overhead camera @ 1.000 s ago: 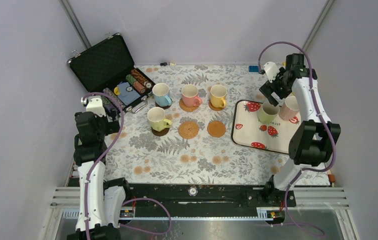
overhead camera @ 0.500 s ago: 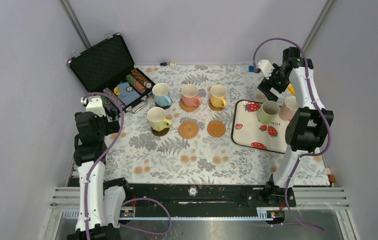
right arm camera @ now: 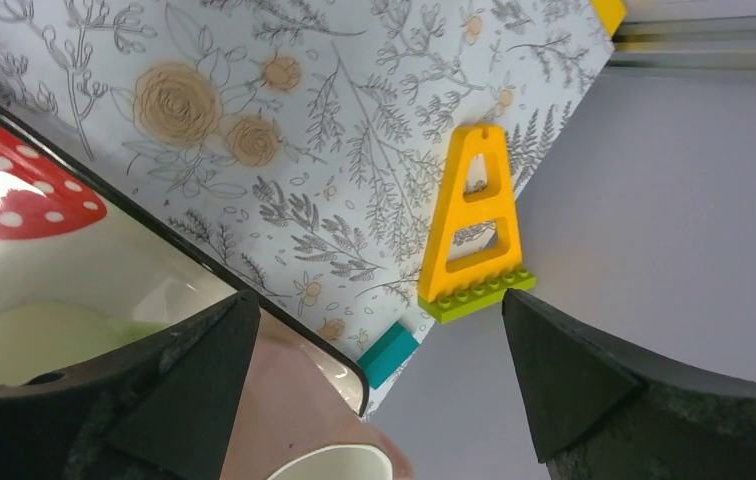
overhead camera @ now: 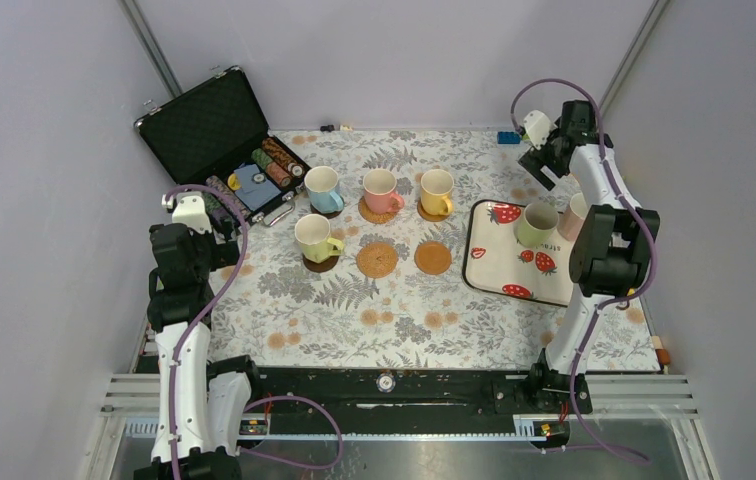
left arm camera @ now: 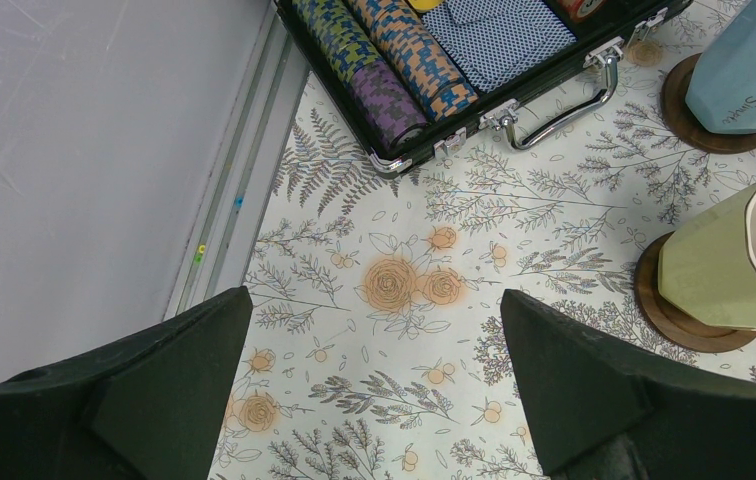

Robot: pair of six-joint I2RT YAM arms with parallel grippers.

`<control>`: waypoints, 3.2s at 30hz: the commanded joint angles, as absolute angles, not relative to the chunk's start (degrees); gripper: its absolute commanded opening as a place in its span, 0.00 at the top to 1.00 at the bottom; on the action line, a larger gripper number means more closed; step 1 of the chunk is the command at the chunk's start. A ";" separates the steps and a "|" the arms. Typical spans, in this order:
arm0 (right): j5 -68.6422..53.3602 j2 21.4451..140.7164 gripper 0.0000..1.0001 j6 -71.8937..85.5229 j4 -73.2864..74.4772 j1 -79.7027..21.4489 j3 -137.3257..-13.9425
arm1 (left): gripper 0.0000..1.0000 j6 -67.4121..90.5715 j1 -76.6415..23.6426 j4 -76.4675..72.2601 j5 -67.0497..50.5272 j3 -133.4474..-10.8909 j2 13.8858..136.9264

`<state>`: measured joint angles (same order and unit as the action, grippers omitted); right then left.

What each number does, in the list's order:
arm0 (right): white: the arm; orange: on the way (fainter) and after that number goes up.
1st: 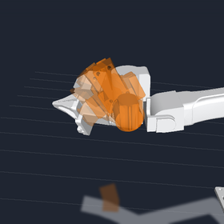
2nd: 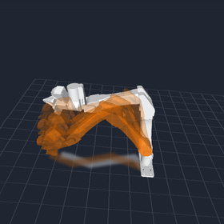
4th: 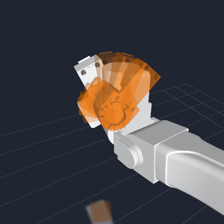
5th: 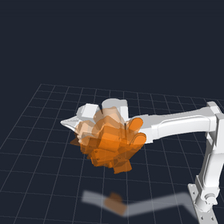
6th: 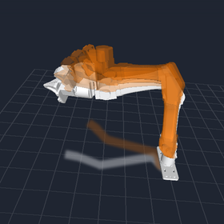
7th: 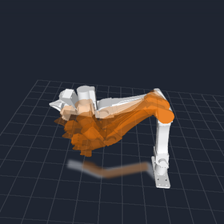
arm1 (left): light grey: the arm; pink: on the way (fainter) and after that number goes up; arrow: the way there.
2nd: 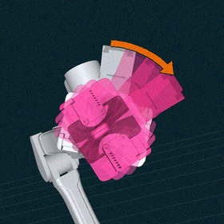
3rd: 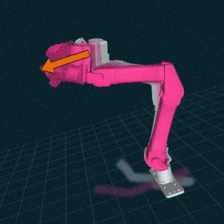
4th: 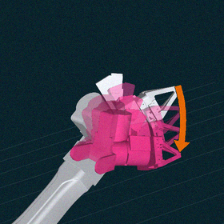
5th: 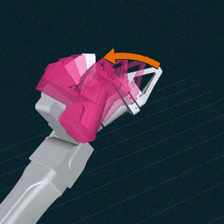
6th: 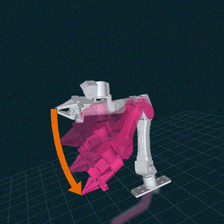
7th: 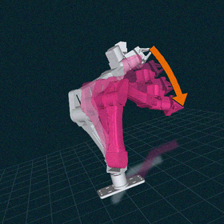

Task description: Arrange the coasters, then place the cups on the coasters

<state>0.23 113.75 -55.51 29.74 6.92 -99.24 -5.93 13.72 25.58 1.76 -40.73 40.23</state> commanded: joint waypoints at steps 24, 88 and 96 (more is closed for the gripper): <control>0.35 105.76 0.00 -73.12 46.47 7.12 -92.97 | 0.01 -5.76 14.06 22.22 1.01 -40.58 40.08; -24.41 99.65 0.17 -95.71 62.24 9.93 -78.35 | 0.01 -5.89 14.06 22.85 0.86 -40.69 39.63; -22.84 97.41 0.19 -94.76 62.21 9.93 -75.25 | 0.01 -5.80 14.11 22.95 0.62 -40.87 39.59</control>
<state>-22.17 99.72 -95.55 59.05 9.82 -76.86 -5.93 13.72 25.61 1.69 -40.73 40.12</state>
